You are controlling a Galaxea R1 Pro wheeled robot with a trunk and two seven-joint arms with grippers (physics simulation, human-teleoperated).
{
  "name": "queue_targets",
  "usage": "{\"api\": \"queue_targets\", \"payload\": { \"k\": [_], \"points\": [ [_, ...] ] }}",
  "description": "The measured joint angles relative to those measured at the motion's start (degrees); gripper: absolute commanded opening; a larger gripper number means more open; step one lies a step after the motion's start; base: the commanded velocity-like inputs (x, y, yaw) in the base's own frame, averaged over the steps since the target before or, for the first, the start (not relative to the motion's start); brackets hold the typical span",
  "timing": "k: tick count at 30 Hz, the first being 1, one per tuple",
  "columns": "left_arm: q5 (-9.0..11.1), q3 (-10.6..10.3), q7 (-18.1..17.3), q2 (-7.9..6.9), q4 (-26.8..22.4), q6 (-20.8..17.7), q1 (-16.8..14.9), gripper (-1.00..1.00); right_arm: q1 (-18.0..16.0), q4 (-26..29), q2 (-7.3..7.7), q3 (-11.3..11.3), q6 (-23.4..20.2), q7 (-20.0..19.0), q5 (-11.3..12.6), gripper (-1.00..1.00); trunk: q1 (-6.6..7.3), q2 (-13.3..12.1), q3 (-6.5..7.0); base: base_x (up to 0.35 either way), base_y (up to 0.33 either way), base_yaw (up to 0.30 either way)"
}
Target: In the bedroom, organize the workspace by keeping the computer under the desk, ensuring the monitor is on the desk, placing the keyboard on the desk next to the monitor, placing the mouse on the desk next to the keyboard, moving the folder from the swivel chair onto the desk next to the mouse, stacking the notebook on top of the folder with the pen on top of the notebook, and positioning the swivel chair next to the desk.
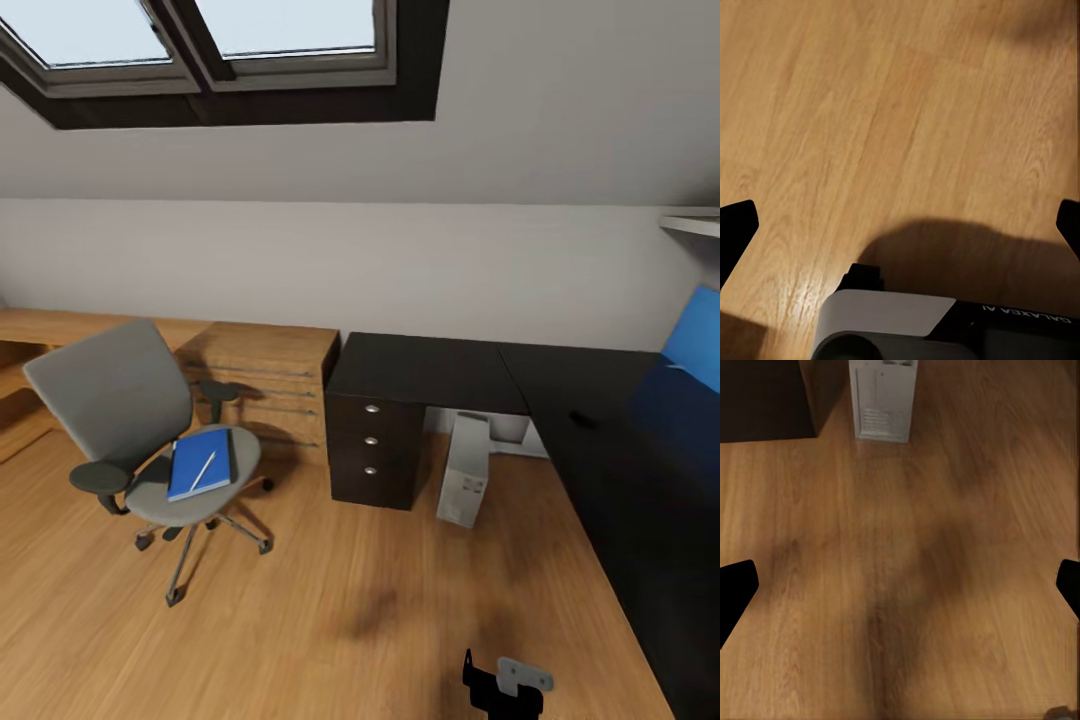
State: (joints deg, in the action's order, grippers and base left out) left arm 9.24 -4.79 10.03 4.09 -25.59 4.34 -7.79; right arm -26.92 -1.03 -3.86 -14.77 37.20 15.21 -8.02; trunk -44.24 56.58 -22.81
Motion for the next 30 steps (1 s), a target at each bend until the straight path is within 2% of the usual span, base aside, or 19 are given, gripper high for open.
{"api": "queue_targets", "payload": {
  "k": [13, 30],
  "points": [
    [0.0, 0.0, 0.0, 0.05, 0.0, 0.0, 0.0, 1.00, 0.0, 0.0, 0.00, 0.0, 0.0, 0.0, 0.0, 1.00, 2.86, -5.2, 1.97, 0.006, 0.000, -0.021],
    [0.0, 0.0, 0.0, 0.08, 0.0, 0.0, 0.0, 1.00, 0.0, 0.0, 0.00, 0.0, 0.0, 0.0, 0.0, 1.00, 6.60, -12.0, 4.66, 0.068, 0.000, 0.000]
  ]
}}
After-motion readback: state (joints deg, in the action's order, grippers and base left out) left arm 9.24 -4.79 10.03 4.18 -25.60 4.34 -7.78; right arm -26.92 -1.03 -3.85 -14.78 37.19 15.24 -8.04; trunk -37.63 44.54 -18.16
